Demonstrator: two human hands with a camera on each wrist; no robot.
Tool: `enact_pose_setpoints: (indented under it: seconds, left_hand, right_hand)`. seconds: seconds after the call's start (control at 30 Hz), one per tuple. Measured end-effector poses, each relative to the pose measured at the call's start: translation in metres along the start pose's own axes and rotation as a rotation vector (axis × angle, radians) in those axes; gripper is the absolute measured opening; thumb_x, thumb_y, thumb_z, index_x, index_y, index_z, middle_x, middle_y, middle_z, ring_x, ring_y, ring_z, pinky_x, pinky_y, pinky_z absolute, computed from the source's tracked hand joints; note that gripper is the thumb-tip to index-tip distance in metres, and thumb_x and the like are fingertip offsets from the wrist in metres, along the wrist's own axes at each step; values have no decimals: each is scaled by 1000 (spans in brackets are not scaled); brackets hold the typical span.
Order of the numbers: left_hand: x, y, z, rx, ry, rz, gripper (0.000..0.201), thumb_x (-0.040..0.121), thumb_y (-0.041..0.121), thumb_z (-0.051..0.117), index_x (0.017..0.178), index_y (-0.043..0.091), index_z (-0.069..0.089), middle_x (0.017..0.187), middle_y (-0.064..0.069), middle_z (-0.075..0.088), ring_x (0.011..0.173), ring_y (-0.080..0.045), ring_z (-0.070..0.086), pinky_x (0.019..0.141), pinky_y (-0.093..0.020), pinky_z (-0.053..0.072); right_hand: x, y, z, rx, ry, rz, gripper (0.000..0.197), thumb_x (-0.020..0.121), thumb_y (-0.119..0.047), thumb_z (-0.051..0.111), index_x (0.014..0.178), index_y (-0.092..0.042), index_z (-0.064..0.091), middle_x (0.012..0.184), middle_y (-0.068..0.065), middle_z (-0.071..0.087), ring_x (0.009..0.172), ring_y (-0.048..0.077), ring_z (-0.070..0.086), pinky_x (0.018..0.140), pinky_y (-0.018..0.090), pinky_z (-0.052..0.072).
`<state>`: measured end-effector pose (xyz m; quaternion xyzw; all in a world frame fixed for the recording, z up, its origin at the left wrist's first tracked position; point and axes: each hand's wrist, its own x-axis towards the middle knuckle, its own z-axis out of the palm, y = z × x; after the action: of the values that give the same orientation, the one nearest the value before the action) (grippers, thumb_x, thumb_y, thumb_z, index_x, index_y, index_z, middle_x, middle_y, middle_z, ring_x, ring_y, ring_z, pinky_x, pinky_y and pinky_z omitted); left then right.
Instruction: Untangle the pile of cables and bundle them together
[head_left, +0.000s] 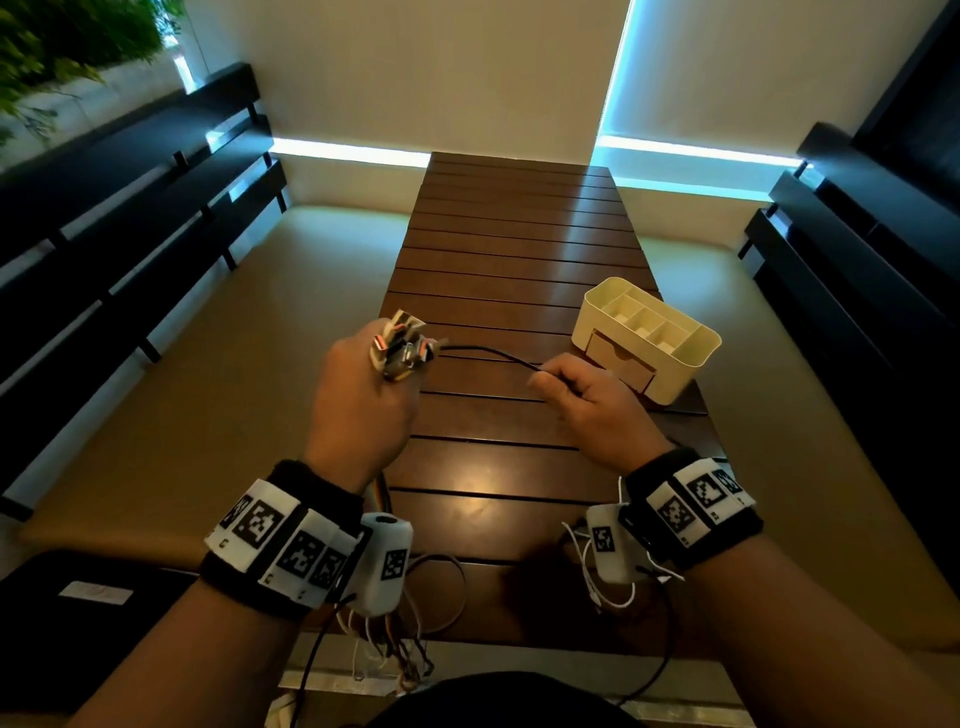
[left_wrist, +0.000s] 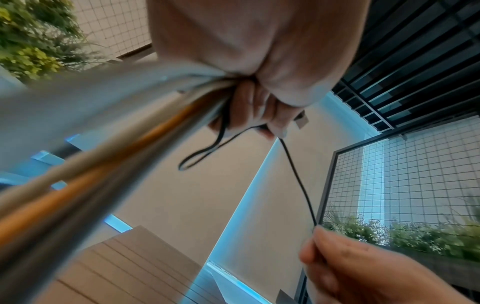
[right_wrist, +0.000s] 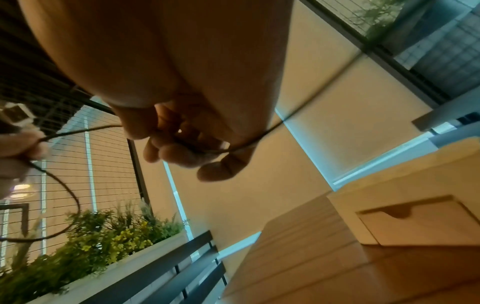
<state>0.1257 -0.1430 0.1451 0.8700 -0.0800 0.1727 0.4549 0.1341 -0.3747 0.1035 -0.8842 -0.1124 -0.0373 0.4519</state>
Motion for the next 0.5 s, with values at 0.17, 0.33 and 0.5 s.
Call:
enact_pose_setpoints:
  seconds: [0.17, 0.33, 0.5]
  left_hand:
    - [-5, -5, 2, 57, -31, -98, 19, 96, 18, 60, 79, 9, 62, 69, -6, 59, 56, -15, 46, 51, -29, 37]
    - [-3, -6, -2, 94, -242, -109, 18, 93, 13, 62, 76, 20, 60, 68, 4, 56, 59, -11, 47, 53, -25, 31]
    - [-4, 6, 0, -1, -167, -28, 46, 90, 6, 66, 130, 28, 61, 103, 11, 66, 87, -1, 60, 79, -20, 49]
  right_hand:
    - [12, 5, -1, -11, 135, -18, 11, 101, -24, 54, 101, -21, 64, 86, -14, 58, 78, -9, 53, 68, 4, 39]
    - [25, -5, -11, -74, 216, -143, 6, 97, -22, 61, 96, -26, 65, 86, -16, 57, 83, -7, 53, 71, 1, 37]
    - [27, -2, -4, -218, 42, -250, 13, 94, -17, 64, 103, -14, 73, 84, -19, 51, 81, -8, 51, 72, 2, 36]
